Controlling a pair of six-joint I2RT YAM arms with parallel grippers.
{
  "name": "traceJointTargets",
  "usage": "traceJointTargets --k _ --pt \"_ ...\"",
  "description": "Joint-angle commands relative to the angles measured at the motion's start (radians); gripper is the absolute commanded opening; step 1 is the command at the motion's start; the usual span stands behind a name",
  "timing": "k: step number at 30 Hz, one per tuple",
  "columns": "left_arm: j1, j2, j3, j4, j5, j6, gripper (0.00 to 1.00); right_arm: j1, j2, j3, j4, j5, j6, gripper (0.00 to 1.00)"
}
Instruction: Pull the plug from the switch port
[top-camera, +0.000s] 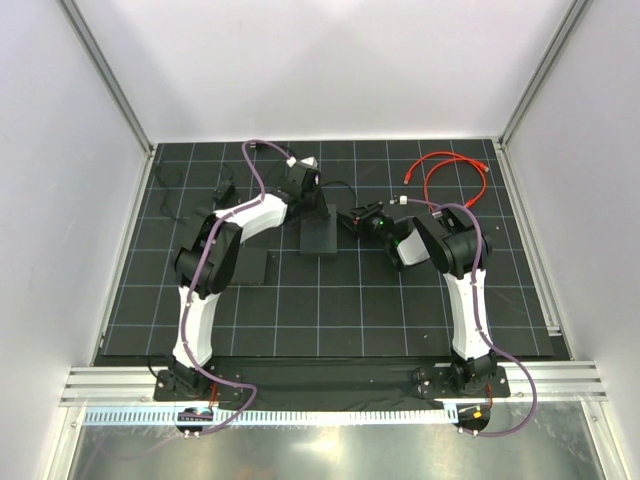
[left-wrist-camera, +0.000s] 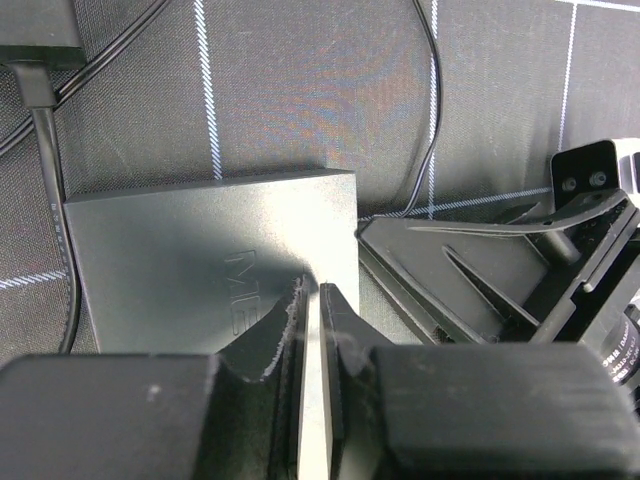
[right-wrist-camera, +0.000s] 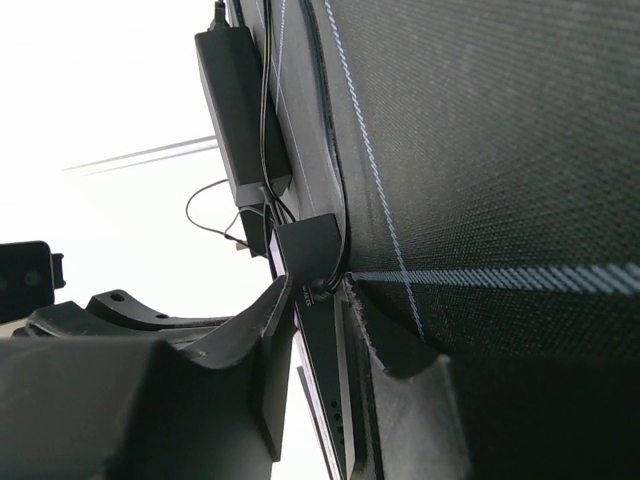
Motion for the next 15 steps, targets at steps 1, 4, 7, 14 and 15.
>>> traceJointTargets --k 1,4,7,14,15 --pt "0.003 0.036 0.02 -0.082 -0.009 -0.01 0.12 0.029 0.024 0.012 -0.025 0.052 0.007 0.29" --pt "0.004 0.048 0.02 -0.088 -0.006 -0.024 0.08 0.037 0.021 -0.005 -0.048 0.083 0.029 0.2" --pt "0.004 0.053 0.02 -0.093 0.0 -0.031 0.06 0.036 0.029 -0.002 -0.06 0.086 0.047 0.19" --pt "0.02 0.077 0.014 -0.094 0.023 -0.062 0.0 0.036 0.043 0.026 -0.092 0.078 0.052 0.07" --pt "0.023 0.083 0.014 -0.093 0.026 -0.076 0.0 0.036 0.04 0.027 -0.1 0.086 0.049 0.04"
